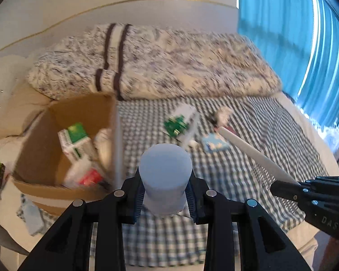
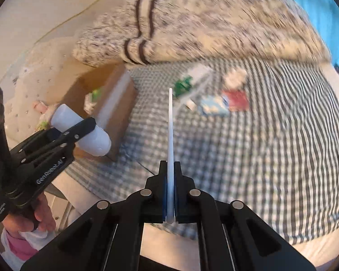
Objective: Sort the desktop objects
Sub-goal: 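Carry the comb and white cylinder into the box and open both tools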
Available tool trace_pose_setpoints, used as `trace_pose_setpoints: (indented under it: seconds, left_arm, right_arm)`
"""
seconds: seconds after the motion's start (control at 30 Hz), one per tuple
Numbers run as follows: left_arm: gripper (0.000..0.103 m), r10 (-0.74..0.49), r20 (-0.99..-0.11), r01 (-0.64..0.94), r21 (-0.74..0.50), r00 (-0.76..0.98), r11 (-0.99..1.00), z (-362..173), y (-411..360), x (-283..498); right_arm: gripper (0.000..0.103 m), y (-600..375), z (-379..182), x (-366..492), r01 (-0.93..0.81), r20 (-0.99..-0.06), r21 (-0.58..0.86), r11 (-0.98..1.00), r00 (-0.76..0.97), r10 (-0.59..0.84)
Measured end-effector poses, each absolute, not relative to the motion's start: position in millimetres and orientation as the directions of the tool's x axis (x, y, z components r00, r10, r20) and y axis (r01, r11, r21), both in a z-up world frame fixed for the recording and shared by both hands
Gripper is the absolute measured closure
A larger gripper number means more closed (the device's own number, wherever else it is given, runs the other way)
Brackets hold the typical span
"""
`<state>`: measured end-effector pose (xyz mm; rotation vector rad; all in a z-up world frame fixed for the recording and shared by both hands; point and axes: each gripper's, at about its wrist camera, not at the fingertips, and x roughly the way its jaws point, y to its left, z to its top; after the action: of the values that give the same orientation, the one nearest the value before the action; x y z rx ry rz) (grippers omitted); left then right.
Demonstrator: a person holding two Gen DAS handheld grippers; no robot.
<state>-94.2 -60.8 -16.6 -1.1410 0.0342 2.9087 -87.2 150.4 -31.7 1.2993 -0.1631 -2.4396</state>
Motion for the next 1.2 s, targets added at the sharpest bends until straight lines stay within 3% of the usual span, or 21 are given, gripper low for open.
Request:
trace_pose_setpoints:
  seconds: [0.3, 0.53, 0.8, 0.83, 0.87, 0.9, 0.93, 1.2]
  left_arm:
    - [0.070, -0.118, -0.631, 0.131, 0.025, -0.766, -0.991, 22.4, -166.2, -101.2]
    - [0.070, -0.158, -0.682, 0.209, 0.008, -0.714, -0.978, -13.1, -227.0, -117.9]
    - [0.068, -0.149, -0.720, 0.229, -0.014, -0.678, -0.973, -50.3, -251.1, -135.0]
    - [0.058, -0.152, -0.718, 0.227, -0.009, -0.680, -0.974, -52.5, -250.7, -135.9]
    - [0.032, -0.158, -0.713, 0.229, -0.003, -0.683, -0.974, -53.9, -250.1, -136.9]
    - [0.021, -0.171, -0.705, 0.235, 0.006, -0.689, -0.972, -53.9, -249.3, -136.9]
    - [0.015, -0.185, -0.691, 0.242, 0.015, -0.698, -0.970, -52.8, -248.1, -136.2]
    - [0.015, -0.172, -0.687, 0.210, 0.028, -0.706, -0.977, -46.5, -221.4, -144.0]
  right_arm:
    - [0.099, 17.2, 26.7, -128.3, 0.477, -0.695, 0.287, -0.830, -0.492, -0.524]
    - [0.099, -67.0, 5.1, -164.7, 0.532, -0.734, 0.290, -0.795, -0.409, -0.542]
    - [0.098, -94.5, -24.7, -187.1, 0.528, -0.776, 0.266, -0.806, -0.379, -0.504]
    - [0.092, -95.2, -26.8, -189.5, 0.522, -0.783, 0.249, -0.816, -0.388, -0.487]
    - [0.064, -94.1, -28.3, -191.6, 0.511, -0.791, 0.223, -0.830, -0.404, -0.461]
    - [0.033, -92.2, -28.8, -192.5, 0.494, -0.793, 0.194, -0.848, -0.430, -0.432]
    - [0.028, -88.0, -27.1, -190.9, 0.483, -0.777, 0.181, -0.857, -0.464, -0.426]
    - [0.028, -46.1, -7.8, -183.4, 0.466, -0.715, 0.157, -0.871, -0.554, -0.425]
